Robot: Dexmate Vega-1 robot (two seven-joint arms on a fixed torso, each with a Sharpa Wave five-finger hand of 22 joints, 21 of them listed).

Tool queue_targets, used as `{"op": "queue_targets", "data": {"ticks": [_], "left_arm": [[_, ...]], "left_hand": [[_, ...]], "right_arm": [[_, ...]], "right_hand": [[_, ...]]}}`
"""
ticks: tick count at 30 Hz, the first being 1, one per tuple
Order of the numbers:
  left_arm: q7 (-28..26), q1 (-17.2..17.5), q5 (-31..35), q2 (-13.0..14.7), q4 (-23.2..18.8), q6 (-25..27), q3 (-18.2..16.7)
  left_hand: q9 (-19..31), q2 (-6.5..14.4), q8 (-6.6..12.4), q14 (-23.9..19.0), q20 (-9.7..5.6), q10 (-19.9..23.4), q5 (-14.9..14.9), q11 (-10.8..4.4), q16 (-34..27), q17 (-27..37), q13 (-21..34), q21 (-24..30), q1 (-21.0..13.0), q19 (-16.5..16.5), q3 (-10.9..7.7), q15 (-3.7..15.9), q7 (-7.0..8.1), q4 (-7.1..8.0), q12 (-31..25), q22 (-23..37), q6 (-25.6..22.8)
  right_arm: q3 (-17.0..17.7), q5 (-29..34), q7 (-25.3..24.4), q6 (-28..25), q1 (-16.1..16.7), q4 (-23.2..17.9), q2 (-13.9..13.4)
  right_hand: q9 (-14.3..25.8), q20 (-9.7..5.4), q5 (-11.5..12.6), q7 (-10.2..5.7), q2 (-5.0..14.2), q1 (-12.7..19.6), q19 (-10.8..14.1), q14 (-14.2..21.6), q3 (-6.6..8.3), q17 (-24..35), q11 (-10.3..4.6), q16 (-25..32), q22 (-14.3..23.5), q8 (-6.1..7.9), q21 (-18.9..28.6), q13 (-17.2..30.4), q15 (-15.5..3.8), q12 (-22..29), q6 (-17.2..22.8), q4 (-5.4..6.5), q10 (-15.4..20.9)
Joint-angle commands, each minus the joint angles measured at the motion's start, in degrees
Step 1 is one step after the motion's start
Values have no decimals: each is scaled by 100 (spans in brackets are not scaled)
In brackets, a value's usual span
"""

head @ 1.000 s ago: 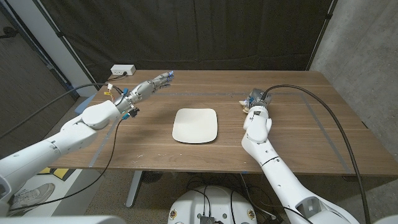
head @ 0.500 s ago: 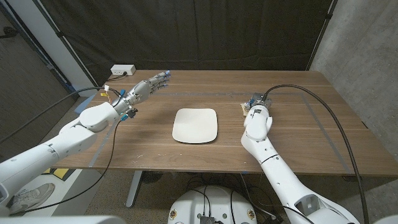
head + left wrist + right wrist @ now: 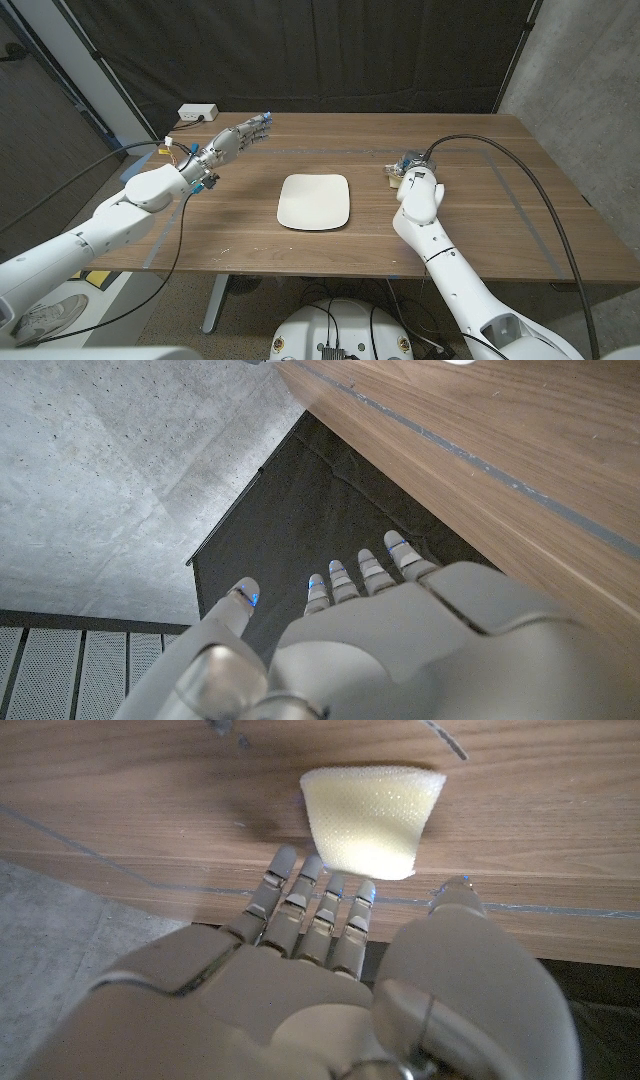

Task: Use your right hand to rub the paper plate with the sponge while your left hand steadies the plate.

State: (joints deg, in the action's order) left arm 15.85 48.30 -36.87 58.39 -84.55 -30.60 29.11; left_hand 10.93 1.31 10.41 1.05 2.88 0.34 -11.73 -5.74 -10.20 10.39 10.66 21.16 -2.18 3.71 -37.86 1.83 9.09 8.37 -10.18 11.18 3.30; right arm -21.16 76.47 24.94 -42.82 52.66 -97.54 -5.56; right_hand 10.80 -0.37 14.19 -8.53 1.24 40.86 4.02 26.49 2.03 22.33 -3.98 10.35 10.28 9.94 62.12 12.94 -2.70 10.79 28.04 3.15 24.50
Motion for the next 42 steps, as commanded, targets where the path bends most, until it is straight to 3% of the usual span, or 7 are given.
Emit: {"op": "queue_targets", "data": {"ticks": [1, 10, 14, 25, 34, 42], "left_arm": [[60, 53, -48, -77, 113, -112, -145], [94, 77, -120, -163, 273, -169, -234], [121, 29, -113, -283, 404, -233, -264], [250, -214, -130, -807, 876, -415, -318], [429, -332, -129, -1082, 1089, -411, -369], [674, -464, -121, -1282, 1392, -428, -436]], "left_hand": [[8, -26, 33, 25, -3, -53, -44, 1, -3, 4, 14, -8, -26, 36, -22, 300, 29, -45, -37, 16, 70], [7, -28, 38, 80, -4, -115, -53, -28, 7, -3, 12, -16, -49, 39, -17, 321, 51, -64, -30, 15, 101], [6, -28, 38, 109, -6, -155, -57, -26, 11, -6, 10, -20, -60, 41, -14, 330, 75, -73, -24, 14, 120], [5, -29, 56, 131, -16, -165, -64, -24, 6, -12, 8, -22, -80, 31, -9, 341, 63, -90, -38, 13, 109], [4, -28, 68, 144, -25, -179, -70, -37, 4, -17, 6, -26, -97, 30, -6, 340, 66, -103, -43, 12, 95], [2, -27, 72, 164, -38, -202, -74, -36, 4, -20, 4, -31, -113, 28, -3, 350, 61, -115, -45, 12, 99]], "right_arm": [[190, -622, -131, 525, 180, -452, -149], [283, -985, -297, 777, 198, -644, -215], [499, -1468, -660, 1034, 302, -733, -118], [1100, -2940, -1138, 1922, 474, -863, -30], [1534, -4073, -1511, 2747, 524, -659, 104], [1783, -4857, -1696, 3335, 507, -376, 239]], "right_hand": [[11, 56, 13, 60, 26, -326, -275, -324, -115, -97, 64, 3, -7, -13, -193, -55, -303, 46, -431, 189, -243], [0, 67, 3, 48, 128, -436, -639, -1056, -152, -384, 60, -43, -30, 8, -560, -162, -188, -3, -1116, 208, -880], [-1, 46, -14, 84, 155, -504, -734, -1392, -173, -508, 138, -75, -31, 28, -673, -185, -308, 18, -1216, 227, -965], [-3, -232, -64, 195, 379, -658, -902, -1990, -148, -806, 196, -88, -30, 44, -886, -213, -230, 23, -1446, 270, -1184], [-9, -290, -97, 282, 487, -653, -994, -2153, -101, -965, 139, -69, -33, 36, -990, -228, -230, 6, -1548, 224, -1326], [-15, -278, -131, 298, 521, -695, -1052, -2244, -97, -1086, 196, -42, -34, -1, -1077, -238, -169, 9, -1773, 197, -1418]]}}
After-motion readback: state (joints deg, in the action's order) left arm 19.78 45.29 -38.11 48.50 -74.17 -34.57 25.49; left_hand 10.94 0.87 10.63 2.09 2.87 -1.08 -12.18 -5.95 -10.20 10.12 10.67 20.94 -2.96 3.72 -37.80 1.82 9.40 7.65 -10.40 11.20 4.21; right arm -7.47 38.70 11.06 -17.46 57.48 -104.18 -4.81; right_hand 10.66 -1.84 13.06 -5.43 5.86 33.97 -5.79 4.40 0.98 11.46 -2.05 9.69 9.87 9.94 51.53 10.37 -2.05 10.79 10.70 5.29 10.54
